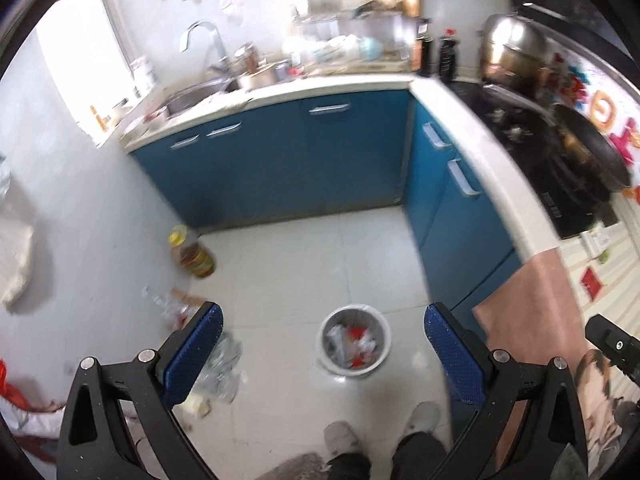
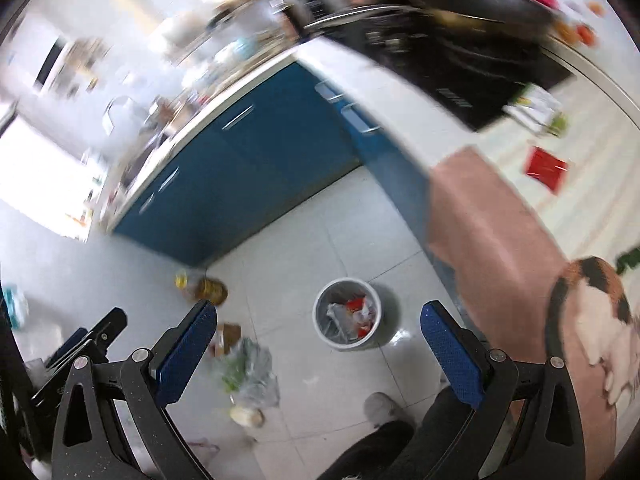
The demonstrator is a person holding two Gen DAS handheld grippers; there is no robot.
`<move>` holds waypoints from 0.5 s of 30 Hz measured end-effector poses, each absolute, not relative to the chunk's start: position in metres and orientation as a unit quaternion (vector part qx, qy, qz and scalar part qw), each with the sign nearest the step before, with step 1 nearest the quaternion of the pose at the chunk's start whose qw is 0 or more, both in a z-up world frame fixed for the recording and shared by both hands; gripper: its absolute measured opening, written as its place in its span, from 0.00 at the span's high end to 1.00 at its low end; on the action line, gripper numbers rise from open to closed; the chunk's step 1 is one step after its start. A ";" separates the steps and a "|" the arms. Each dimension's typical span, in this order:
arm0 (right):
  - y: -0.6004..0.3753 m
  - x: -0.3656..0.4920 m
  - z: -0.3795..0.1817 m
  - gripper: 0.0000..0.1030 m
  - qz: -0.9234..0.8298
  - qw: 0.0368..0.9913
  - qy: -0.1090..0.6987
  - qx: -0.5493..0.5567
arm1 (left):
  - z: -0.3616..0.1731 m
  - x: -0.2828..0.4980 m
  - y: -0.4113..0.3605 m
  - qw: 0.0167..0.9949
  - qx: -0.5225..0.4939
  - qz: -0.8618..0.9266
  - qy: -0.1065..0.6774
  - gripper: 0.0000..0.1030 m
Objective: Collect trash
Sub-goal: 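Raise both tools from the bin back toward the counter, then grasp the green pepper with the right tool while the left tool grasps the red wrapper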
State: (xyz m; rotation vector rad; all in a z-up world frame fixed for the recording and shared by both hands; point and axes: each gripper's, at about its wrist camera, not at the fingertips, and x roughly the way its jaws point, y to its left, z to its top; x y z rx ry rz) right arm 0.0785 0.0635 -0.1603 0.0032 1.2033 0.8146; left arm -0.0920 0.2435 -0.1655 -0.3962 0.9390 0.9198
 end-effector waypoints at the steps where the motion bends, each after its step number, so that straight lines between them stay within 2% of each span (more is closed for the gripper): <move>1: 0.048 0.094 -0.161 0.00 0.353 0.756 0.551 0.011 | -0.165 -0.080 0.240 0.777 -0.183 0.414 0.438 0.00; 6: -0.050 0.182 -0.179 0.01 0.232 0.788 0.566 0.073 | -0.179 0.010 0.209 0.779 -0.159 0.381 0.472 0.00; 9: -0.129 0.240 -0.210 0.03 0.128 0.803 0.567 0.131 | -0.200 0.080 0.175 0.777 -0.123 0.353 0.506 0.00; 12: -0.190 0.283 -0.258 0.16 0.046 0.781 0.594 0.185 | -0.225 0.144 0.143 0.771 -0.078 0.321 0.544 0.00; 15: -0.217 0.314 -0.300 0.20 0.009 0.757 0.621 0.204 | -0.253 0.198 0.111 0.763 -0.037 0.281 0.581 0.00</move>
